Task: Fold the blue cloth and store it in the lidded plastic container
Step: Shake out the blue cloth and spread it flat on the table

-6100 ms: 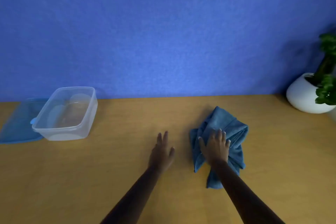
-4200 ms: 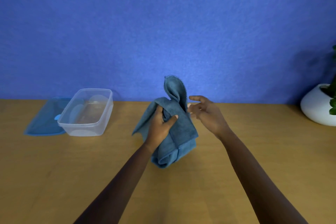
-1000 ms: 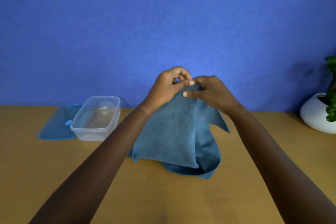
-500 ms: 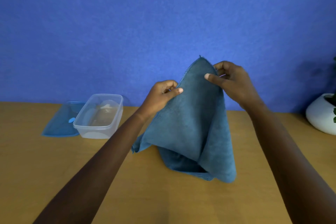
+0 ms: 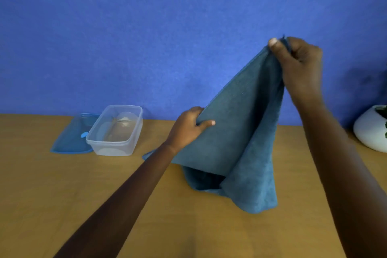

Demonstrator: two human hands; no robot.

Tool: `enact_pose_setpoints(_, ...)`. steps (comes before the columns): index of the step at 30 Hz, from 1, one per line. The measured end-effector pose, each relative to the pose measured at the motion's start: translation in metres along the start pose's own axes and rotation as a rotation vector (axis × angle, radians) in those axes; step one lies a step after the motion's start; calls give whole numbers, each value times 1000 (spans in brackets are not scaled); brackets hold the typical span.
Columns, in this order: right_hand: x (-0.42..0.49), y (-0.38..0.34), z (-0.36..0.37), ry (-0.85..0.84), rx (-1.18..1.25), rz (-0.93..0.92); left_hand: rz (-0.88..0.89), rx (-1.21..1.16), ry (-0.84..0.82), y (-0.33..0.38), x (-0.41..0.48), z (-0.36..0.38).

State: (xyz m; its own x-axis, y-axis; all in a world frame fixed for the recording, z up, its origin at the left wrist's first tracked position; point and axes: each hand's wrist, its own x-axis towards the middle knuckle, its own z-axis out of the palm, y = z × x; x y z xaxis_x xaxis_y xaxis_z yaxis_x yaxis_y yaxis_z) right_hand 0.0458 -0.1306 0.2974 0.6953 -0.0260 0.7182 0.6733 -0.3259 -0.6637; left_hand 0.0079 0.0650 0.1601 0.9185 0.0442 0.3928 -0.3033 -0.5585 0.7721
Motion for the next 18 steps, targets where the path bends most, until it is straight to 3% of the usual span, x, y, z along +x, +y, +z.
enact_pose_setpoints(10,40,13,-68,238,-264,33,-232,119,17,-64,-21,-31)
enact_pose_setpoints(14,36,29,-79,226,-375,95,-298,176,65,-67,-8,-48)
enact_pose_setpoints(18,19,34,-62,136,-446,94,-309,45,21,-42,11,-46)
